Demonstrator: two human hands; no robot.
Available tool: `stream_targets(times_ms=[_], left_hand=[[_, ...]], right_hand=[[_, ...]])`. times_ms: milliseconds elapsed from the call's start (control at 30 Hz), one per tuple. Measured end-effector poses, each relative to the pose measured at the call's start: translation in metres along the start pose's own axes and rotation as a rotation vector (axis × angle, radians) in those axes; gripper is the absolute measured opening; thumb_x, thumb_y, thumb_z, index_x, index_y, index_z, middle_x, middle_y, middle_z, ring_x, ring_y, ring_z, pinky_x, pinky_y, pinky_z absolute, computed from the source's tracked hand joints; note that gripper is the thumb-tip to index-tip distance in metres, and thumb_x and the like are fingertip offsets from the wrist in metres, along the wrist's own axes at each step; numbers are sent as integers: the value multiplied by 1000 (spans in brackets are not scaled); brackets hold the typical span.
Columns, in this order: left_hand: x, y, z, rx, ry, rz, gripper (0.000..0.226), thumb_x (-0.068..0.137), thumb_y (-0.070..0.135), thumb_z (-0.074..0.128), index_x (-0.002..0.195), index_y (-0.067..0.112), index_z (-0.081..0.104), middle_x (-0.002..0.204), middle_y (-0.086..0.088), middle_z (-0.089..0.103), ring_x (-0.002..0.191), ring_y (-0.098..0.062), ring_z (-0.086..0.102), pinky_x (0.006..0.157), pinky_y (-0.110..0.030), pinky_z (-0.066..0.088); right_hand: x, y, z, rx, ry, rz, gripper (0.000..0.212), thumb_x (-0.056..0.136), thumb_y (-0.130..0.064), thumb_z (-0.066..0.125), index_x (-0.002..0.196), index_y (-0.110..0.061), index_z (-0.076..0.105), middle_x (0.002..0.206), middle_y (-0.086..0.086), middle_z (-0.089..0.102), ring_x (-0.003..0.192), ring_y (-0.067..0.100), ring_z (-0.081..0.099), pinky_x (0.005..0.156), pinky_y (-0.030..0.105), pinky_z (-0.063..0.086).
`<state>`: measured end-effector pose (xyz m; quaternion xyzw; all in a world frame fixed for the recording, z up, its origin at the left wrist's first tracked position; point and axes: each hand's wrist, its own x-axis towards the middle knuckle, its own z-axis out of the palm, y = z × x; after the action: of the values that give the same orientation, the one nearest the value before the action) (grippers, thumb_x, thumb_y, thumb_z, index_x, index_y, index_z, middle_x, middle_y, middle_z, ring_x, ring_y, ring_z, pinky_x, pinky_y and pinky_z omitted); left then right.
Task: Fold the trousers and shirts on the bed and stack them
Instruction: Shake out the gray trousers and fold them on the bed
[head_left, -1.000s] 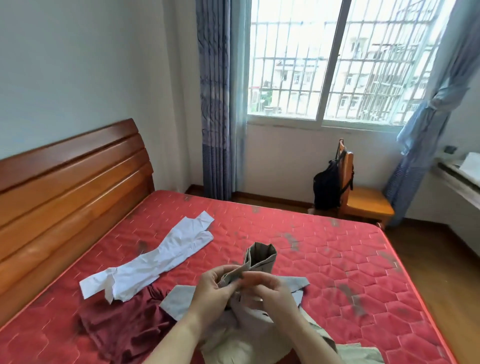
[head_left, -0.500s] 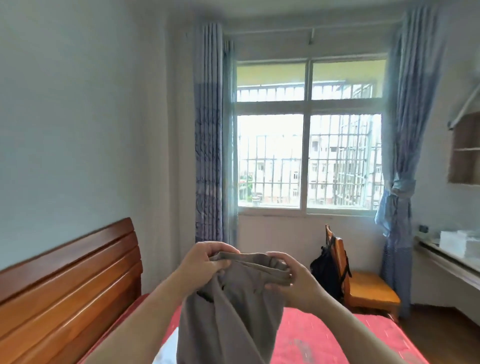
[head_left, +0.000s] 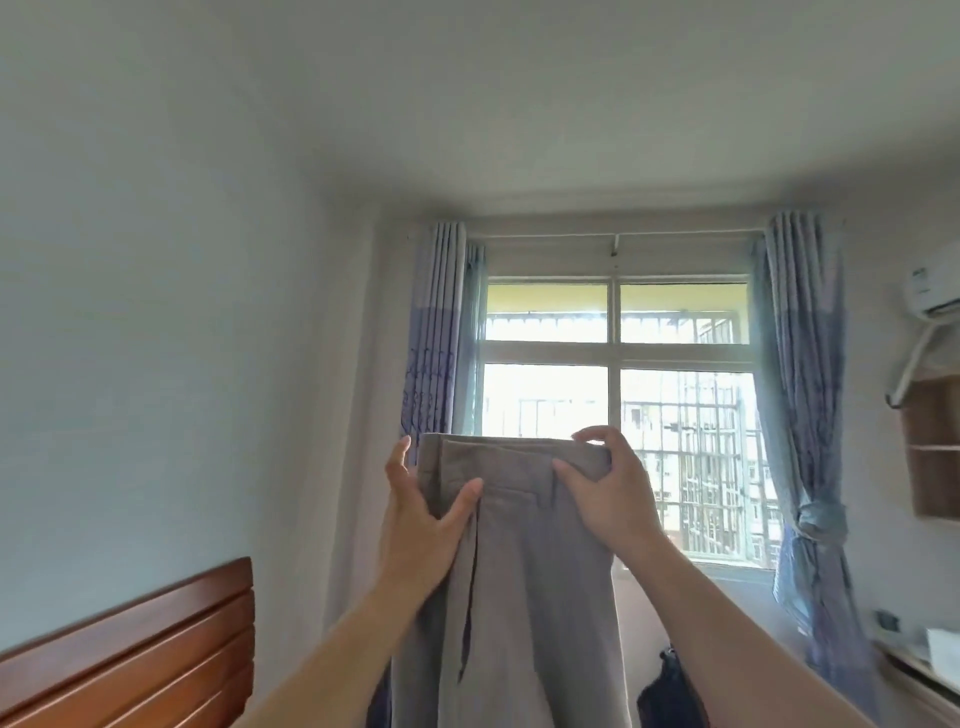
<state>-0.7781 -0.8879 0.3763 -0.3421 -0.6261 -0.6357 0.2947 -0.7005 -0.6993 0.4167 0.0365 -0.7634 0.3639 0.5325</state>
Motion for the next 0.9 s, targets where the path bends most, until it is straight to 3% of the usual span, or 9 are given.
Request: stream_targets(times_ms=[67,200,267,400,500,633,700,800,900], left_hand=[[-8,-10,13,60,4,-16,67,86,37,61,134,43,15,136,-1,45,118,-20,50,101,-40,40],[-20,-25,41,160,-85,91,55,92,9,50,138,28,27,141,-4,42,117,-33,50,97,-33,37],[-21,-23,59,130,-59,115,45,95,14,45,133,35,31,132,-2,50,107,-37,54,90,-31,44],[-35,-21,96,114,-26,152,25,94,39,39,118,33,45,110,22,49,101,0,47,78,0,26],[-68,-31,122,131,-110,124,6,95,23,47,99,26,51,90,22,50,86,0,51,75,2,29],[-81,-37,141,98,-73,163,13,94,34,40,95,29,52,86,26,53,91,17,49,75,4,30],[-82,-33,152,66,-98,187,13,94,32,40,96,29,52,87,26,55,91,16,50,75,4,30],[-89,-30,164,52,-126,211,19,92,40,36,97,30,52,88,27,56,91,16,50,76,4,30],[-90,-37,167,63,-124,190,24,91,40,35,98,28,54,92,26,56,94,15,50,77,4,29]], right_hand=[[-14,13,-7,-37,22,34,33,76,-12,72,92,-35,55,66,-15,59,59,-15,50,49,4,37],[-35,28,-30,-93,21,68,32,75,-15,72,95,-36,58,69,-12,58,61,-11,51,53,5,38],[-34,27,-44,-75,93,35,32,75,-15,72,91,-40,59,65,-7,58,55,-8,49,52,3,37],[-51,37,-61,-114,170,44,26,79,-23,70,90,-42,56,75,-17,62,64,-4,54,58,3,37],[-79,63,-77,-200,117,143,22,79,-33,71,94,-38,56,91,-18,62,80,1,55,73,15,40],[-102,97,-110,-206,85,153,19,88,-40,56,107,-41,54,107,-18,57,100,-5,50,93,23,39],[-111,109,-119,-113,69,201,31,92,-44,43,120,-37,51,111,-14,52,102,-2,48,101,32,38],[-123,124,-119,77,47,352,50,88,-52,30,134,-36,40,126,-14,49,119,6,47,108,43,34],[-125,132,-113,10,30,388,34,96,-43,36,128,-52,42,136,-1,48,124,19,47,106,48,35]])
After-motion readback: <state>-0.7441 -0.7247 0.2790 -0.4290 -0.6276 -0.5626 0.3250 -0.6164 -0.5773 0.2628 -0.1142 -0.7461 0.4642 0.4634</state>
